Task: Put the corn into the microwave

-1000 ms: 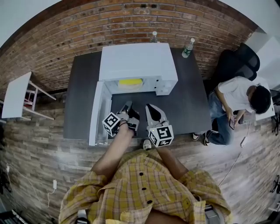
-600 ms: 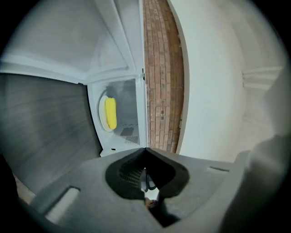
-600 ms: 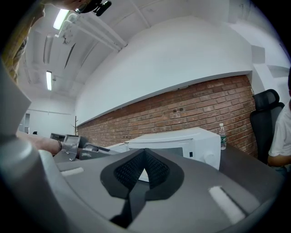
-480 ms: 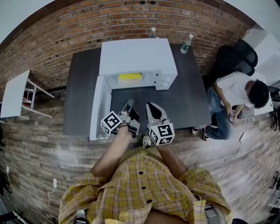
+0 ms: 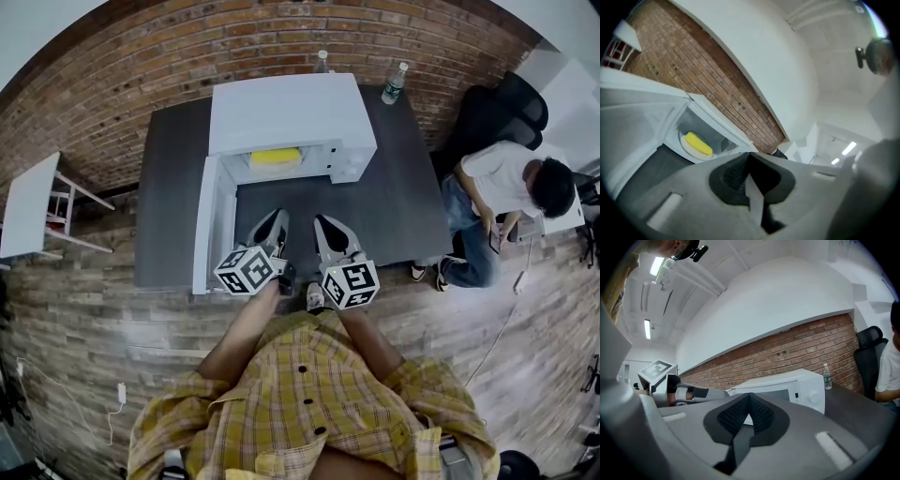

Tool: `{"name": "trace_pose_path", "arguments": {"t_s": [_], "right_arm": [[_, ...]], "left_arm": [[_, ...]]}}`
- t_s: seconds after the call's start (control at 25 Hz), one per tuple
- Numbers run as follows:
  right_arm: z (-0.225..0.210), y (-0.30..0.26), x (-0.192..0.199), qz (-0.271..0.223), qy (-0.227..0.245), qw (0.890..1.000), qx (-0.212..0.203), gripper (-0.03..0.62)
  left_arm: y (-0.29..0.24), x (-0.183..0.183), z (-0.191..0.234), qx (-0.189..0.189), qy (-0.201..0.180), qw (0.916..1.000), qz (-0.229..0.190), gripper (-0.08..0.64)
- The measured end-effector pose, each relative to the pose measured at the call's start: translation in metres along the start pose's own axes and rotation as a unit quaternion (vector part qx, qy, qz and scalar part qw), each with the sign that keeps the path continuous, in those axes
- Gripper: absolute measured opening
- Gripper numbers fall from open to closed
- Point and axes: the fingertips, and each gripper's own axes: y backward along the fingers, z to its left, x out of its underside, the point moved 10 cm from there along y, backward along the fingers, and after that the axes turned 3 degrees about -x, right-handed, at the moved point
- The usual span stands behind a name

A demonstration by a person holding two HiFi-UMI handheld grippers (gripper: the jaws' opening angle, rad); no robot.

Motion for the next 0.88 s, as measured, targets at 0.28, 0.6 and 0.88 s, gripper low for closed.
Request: {"name": "trace_pose_path", "arguments": {"t_s": [0.28,0.6,0.88], "right_arm": [[0.004,0.008,-0.001,-0.006,0.004,1.0,0.007,-0.003],[0.007,0.011,-0.003,-0.004,0.016,1.0,0.008,-0.002],[0.011,0.009,-0.002,0.0,0.026,1.0,0.003,0.003]], "left_arm": [[0.01,0.004,-0.024,-0.002,-0.175,0.9846,0.008,0.0],[0.019,0.008,-0.043,-0.007,-0.301,0.9536,-0.006,0.0],[0.022,0.01,-0.042,-0.014,-0.306,0.952,-0.008,-0.001]]}}
